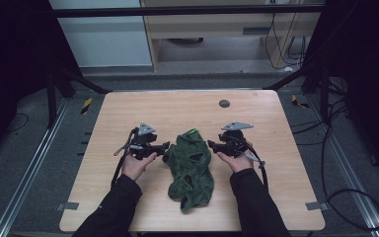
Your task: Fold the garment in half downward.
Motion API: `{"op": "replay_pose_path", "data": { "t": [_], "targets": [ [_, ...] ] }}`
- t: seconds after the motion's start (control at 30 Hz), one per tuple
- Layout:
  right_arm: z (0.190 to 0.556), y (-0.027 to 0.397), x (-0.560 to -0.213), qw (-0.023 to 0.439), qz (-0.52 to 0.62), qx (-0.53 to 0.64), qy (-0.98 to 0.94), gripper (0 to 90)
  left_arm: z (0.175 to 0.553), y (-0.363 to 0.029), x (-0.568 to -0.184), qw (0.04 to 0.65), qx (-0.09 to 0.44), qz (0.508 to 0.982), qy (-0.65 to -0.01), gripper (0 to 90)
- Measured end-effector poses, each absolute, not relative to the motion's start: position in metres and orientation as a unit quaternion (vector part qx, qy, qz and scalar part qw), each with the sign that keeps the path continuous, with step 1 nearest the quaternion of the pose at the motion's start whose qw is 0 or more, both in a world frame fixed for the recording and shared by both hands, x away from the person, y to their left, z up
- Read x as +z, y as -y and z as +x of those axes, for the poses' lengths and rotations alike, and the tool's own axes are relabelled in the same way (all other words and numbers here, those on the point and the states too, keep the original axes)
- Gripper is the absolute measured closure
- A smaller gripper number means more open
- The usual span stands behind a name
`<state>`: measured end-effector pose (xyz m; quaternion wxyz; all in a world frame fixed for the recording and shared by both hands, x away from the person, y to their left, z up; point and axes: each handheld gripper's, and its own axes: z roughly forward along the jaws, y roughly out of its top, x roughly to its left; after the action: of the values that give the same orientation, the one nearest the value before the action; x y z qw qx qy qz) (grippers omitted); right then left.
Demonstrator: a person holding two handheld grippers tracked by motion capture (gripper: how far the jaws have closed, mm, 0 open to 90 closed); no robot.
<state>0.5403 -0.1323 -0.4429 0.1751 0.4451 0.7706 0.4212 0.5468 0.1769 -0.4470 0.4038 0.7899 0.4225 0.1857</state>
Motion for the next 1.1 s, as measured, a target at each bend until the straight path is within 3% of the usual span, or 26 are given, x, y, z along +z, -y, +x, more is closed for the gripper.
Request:
{"op": "replay_pose_path", "data": {
  "t": [1.1],
  "targets": [
    [0.566, 0.105, -0.476, 0.132, 0.451, 0.392, -0.791, 52.0, 0.577, -0.152, -0.483, 0.346, 0.146, 0.825, -0.421, 40.6]
  ]
}}
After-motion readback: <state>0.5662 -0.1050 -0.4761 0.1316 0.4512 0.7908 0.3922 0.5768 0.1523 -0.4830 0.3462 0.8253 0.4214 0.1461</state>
